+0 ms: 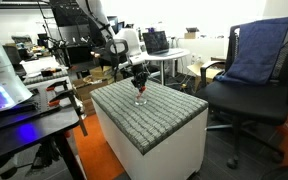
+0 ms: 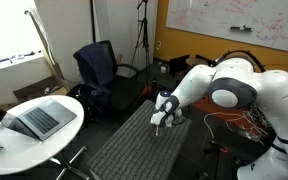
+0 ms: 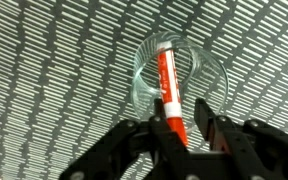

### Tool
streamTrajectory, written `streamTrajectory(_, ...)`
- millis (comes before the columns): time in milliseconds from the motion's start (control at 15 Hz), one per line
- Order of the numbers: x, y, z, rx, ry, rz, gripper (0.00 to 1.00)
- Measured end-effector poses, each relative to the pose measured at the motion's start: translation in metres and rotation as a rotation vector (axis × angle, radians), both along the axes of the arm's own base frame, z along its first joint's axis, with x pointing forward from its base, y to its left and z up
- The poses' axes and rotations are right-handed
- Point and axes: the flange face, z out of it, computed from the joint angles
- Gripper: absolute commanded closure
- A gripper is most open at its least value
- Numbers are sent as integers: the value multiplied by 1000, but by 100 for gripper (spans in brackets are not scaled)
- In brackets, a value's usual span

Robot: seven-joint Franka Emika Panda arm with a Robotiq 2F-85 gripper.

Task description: Take the marker from the cup and put it on the table

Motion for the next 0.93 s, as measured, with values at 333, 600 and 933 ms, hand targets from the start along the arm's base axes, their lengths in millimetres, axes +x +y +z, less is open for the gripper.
streamTrajectory(333, 3, -1, 0, 0, -3, -1, 95)
streamTrajectory(600, 5, -1, 1, -1, -7, 1, 95)
streamTrajectory(933, 6, 5, 7, -11, -17, 14, 95)
